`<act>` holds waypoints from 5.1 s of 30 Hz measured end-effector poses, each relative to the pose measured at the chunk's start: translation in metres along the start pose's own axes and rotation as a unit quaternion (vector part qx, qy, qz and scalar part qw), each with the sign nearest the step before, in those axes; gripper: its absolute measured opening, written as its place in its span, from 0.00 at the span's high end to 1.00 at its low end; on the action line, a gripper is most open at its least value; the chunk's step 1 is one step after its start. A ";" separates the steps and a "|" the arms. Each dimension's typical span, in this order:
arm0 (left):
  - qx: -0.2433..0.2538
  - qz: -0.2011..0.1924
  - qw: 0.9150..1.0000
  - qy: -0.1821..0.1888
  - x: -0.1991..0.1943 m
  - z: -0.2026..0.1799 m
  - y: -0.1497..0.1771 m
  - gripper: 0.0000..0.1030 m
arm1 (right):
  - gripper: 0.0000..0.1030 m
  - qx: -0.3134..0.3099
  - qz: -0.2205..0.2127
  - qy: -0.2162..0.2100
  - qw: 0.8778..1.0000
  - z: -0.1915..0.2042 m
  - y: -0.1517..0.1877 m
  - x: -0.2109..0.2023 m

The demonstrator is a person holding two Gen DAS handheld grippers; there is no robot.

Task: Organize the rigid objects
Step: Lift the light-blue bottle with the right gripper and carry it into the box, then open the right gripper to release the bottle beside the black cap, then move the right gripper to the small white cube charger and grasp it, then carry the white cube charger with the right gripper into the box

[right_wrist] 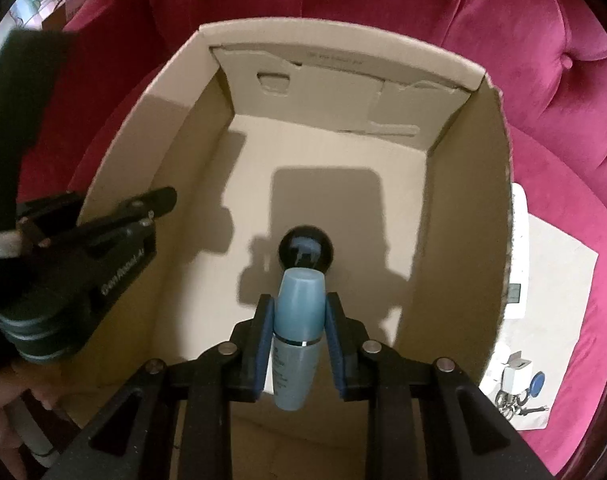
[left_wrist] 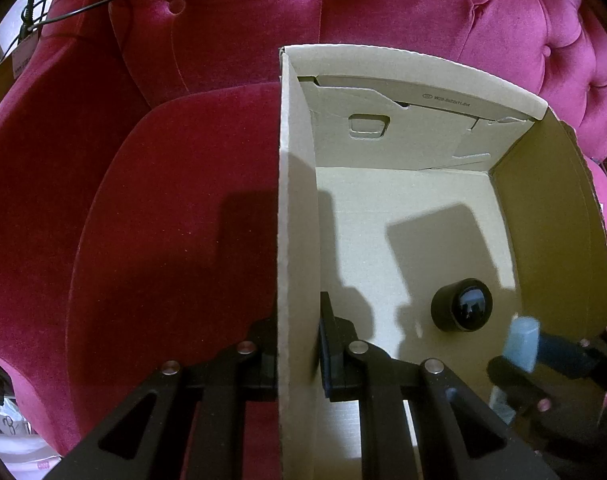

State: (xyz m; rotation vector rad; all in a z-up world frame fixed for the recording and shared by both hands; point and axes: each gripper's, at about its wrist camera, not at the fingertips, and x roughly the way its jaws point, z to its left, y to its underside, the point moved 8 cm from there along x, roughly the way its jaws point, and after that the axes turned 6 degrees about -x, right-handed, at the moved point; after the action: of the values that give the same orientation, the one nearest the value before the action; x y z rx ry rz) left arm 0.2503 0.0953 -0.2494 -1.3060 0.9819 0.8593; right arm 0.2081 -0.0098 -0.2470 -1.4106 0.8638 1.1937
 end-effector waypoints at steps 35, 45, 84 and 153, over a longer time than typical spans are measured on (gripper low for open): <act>0.000 0.000 1.000 -0.001 0.001 0.000 0.000 0.86 | 0.60 -0.016 -0.018 0.007 1.000 0.008 0.002 -0.020; 0.000 0.000 1.000 -0.001 0.001 0.000 -0.001 0.86 | 0.26 0.001 -0.046 0.020 0.999 -0.009 0.001 -0.053; 0.001 0.000 1.000 -0.002 0.001 0.000 -0.001 0.86 | 0.00 0.123 -0.047 0.111 0.985 -0.201 0.083 -0.066; 0.001 0.000 1.000 -0.002 0.002 -0.001 0.000 0.86 | 0.72 0.094 -0.077 0.087 0.989 -0.170 0.065 -0.077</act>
State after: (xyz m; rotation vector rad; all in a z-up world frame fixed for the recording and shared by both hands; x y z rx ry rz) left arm 0.2506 0.0942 -0.2511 -1.3030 0.9780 0.8607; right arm 0.1637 -0.1957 -0.1974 -1.4139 0.9439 0.8589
